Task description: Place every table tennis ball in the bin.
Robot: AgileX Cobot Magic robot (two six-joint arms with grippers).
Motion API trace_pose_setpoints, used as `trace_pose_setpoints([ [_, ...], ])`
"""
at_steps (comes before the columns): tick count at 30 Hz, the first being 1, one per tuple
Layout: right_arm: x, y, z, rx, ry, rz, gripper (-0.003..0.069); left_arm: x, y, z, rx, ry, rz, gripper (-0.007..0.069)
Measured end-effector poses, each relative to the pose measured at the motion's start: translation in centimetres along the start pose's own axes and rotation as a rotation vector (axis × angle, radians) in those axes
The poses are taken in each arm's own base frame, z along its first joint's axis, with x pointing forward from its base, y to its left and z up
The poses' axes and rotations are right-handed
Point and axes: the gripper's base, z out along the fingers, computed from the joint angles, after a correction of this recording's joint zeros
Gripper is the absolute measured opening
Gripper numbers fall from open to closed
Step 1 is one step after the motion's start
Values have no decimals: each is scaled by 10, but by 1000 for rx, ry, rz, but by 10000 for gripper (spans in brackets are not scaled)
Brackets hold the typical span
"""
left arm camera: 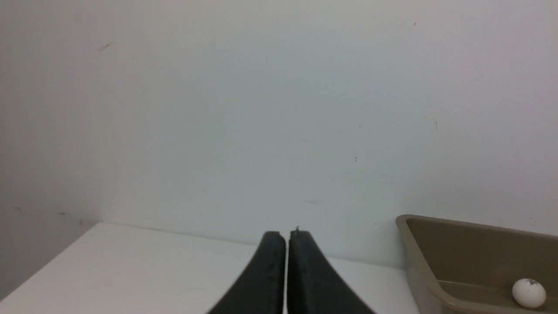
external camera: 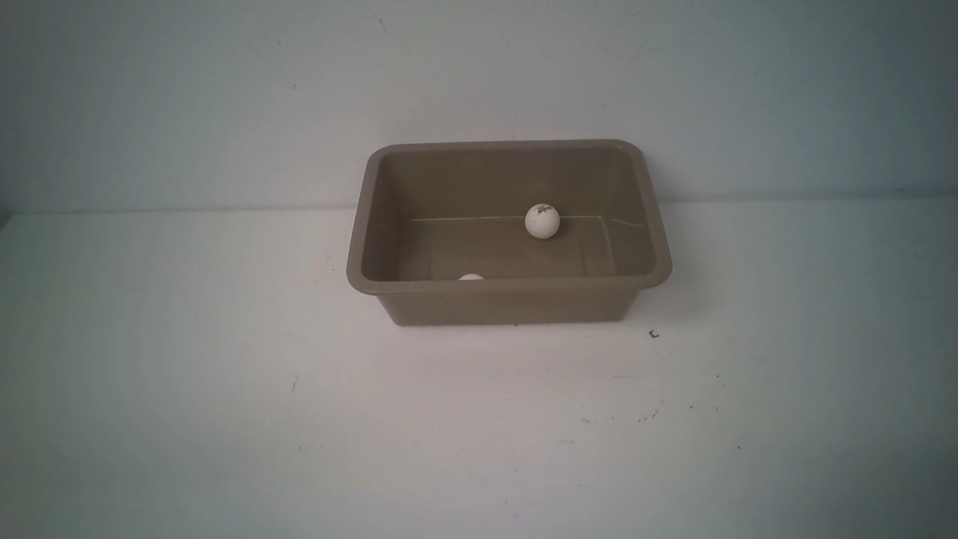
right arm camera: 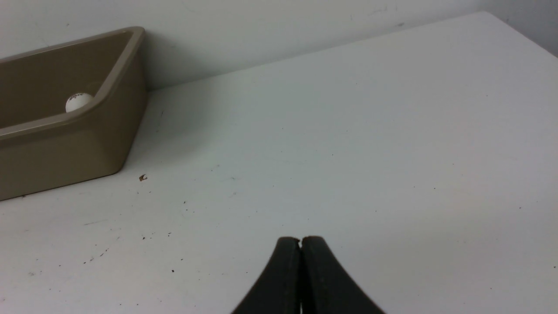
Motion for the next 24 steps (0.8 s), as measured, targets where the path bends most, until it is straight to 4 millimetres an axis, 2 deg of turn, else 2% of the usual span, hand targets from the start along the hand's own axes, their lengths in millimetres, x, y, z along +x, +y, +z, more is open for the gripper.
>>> trace_pose_setpoints([
  [6,0,0,0,0,0,0,-16,8,-7,-1,86,84,79,-4],
  [13,0,0,0,0,0,0,-16,25,-5,-1,75,162,17,-4],
  [24,0,0,0,0,0,0,-16,35,-4,-3,80,270,122,-4],
])
